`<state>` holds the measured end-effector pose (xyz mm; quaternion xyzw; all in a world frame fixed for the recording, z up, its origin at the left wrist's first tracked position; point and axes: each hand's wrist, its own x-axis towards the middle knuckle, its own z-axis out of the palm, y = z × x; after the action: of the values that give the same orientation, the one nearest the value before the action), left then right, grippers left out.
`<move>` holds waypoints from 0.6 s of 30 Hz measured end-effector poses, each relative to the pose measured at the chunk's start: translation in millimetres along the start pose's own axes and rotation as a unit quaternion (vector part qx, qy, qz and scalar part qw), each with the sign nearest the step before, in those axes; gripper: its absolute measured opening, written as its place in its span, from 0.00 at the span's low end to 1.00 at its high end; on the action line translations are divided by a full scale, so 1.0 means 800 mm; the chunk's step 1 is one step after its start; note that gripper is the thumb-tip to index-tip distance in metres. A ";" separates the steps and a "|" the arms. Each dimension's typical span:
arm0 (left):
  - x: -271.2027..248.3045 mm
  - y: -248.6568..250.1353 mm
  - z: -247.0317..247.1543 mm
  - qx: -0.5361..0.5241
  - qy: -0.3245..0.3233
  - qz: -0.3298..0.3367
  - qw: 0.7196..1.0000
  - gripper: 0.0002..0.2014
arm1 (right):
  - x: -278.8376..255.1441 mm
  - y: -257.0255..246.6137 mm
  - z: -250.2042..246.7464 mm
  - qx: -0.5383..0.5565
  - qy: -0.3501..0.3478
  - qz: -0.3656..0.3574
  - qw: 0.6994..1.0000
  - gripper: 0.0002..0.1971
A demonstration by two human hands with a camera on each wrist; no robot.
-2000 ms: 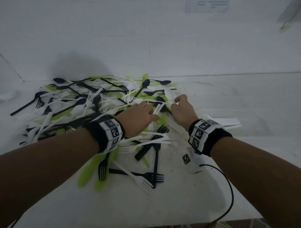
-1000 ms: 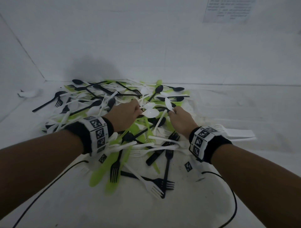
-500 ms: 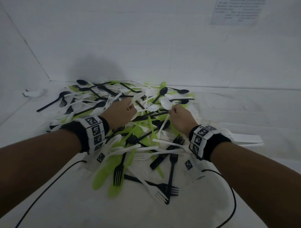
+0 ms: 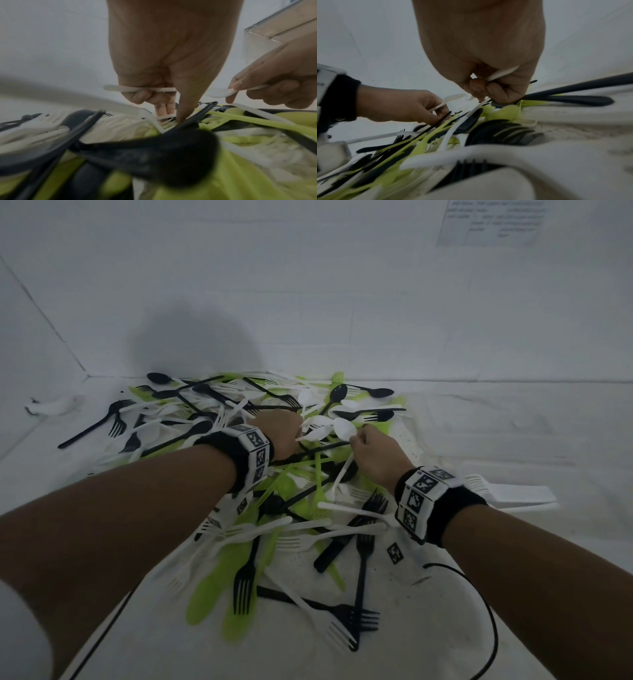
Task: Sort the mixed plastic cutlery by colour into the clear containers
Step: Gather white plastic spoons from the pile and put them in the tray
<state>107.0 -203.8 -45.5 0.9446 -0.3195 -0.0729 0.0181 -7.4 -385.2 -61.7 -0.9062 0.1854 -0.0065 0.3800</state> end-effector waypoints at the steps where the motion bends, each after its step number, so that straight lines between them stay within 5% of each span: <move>1: -0.001 0.001 0.001 -0.010 0.006 0.000 1.000 0.05 | 0.001 0.003 -0.001 0.002 0.007 0.004 1.000 0.13; 8: -0.020 -0.003 -0.027 -0.178 0.101 -0.052 0.978 0.08 | -0.001 -0.005 -0.010 0.090 0.055 -0.006 0.994 0.10; 14: -0.072 -0.032 -0.048 -0.411 0.107 -0.124 0.897 0.05 | -0.002 -0.037 0.017 0.003 -0.033 -0.101 0.994 0.07; 18: -0.129 -0.054 -0.043 -0.295 0.097 -0.132 0.941 0.10 | -0.008 -0.068 0.046 -0.094 -0.132 -0.229 0.960 0.17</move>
<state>57.2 -107.3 -1.7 0.9332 -0.1525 -0.0737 0.3171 10.3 -322.6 -49.7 -0.9489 -0.0792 0.0444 0.3023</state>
